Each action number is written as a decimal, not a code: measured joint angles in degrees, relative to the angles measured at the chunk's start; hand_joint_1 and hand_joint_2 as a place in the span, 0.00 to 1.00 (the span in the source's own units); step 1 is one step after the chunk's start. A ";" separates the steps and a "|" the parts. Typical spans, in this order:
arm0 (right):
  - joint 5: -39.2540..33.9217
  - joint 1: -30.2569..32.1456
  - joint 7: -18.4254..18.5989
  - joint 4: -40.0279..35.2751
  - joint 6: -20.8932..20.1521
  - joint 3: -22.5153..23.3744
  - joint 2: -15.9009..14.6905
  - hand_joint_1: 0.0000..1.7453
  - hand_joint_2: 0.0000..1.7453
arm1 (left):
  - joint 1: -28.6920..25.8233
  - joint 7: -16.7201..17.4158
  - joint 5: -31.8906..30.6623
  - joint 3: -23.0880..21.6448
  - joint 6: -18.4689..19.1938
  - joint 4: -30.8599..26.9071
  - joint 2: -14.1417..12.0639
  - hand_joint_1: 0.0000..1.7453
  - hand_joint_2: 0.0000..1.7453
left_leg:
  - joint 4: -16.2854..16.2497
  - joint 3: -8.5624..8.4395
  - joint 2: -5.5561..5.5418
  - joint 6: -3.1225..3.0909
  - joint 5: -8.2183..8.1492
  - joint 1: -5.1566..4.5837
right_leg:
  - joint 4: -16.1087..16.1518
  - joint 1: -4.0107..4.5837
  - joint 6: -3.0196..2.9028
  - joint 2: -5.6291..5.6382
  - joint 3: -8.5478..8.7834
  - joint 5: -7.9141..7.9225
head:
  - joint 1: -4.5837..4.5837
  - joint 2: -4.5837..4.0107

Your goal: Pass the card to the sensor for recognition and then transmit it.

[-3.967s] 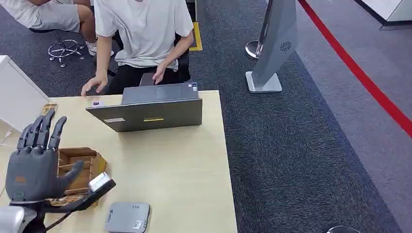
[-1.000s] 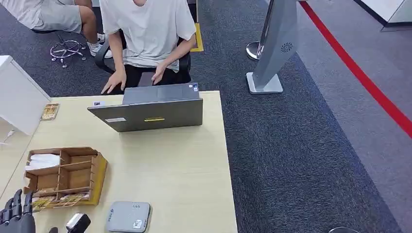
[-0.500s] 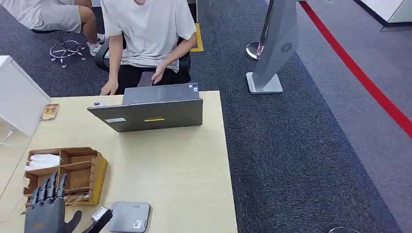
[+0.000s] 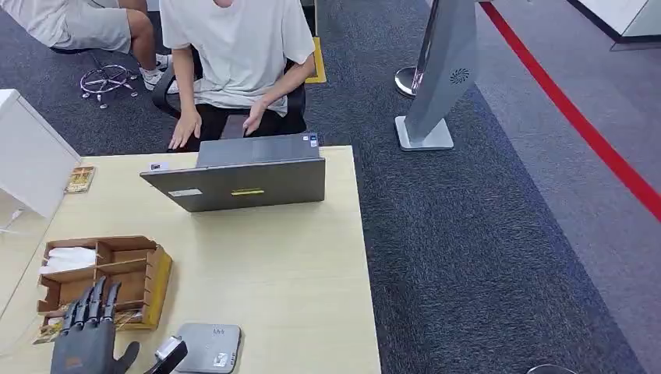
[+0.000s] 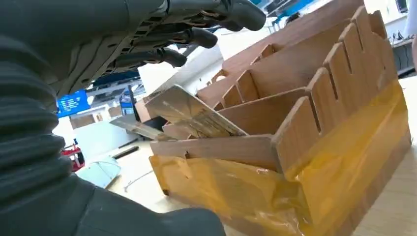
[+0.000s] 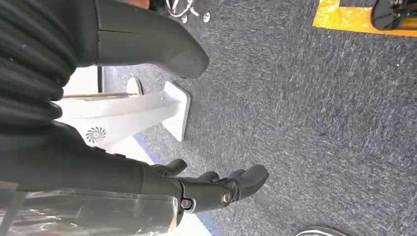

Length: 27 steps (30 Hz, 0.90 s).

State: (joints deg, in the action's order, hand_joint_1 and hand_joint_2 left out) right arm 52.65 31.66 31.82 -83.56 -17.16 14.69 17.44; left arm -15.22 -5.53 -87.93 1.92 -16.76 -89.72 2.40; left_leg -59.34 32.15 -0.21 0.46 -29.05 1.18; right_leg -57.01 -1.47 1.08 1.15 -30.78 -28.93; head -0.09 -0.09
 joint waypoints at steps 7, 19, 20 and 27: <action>-0.20 0.06 0.28 0.00 0.42 -0.04 0.00 0.00 1.00 | -0.30 1.31 0.00 0.02 -2.02 -0.88 -0.13 0.00 1.00 | 0.00 -0.01 0.00 0.00 0.00 0.00 | 0.00 0.00 0.00 0.00 0.01 0.00 | 0.00 0.00; -0.26 0.08 0.44 0.00 0.70 -0.26 0.00 0.00 1.00 | -0.51 1.99 0.00 0.13 -1.93 -2.38 -0.13 0.00 1.00 | 0.00 0.00 0.00 0.00 0.00 0.00 | 0.00 0.00 0.00 0.00 0.01 0.00 | 0.00 0.00; -0.28 0.08 0.46 0.00 0.70 -0.28 0.00 0.00 1.00 | -0.54 2.14 0.00 0.15 -1.77 -2.58 -0.11 0.00 1.00 | 0.00 0.00 0.00 0.00 0.00 0.00 | 0.00 0.00 0.00 0.00 0.01 0.00 | 0.00 0.00; -0.81 0.10 1.09 0.00 0.68 -0.44 0.00 0.00 1.00 | -0.56 3.63 0.00 0.76 -0.99 -3.15 0.09 0.00 1.00 | 0.00 -0.01 0.00 0.00 0.00 0.00 | 0.00 0.00 0.00 0.00 0.01 0.00 | 0.00 0.00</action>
State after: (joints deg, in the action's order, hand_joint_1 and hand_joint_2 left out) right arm 51.85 31.76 32.92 -83.56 -16.48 14.25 17.44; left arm -15.78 -1.90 -87.93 2.69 -17.75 -92.87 2.49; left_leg -59.35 32.15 -0.22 0.46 -29.05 1.18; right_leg -57.01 -1.47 1.08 1.15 -30.77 -28.93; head -0.09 -0.09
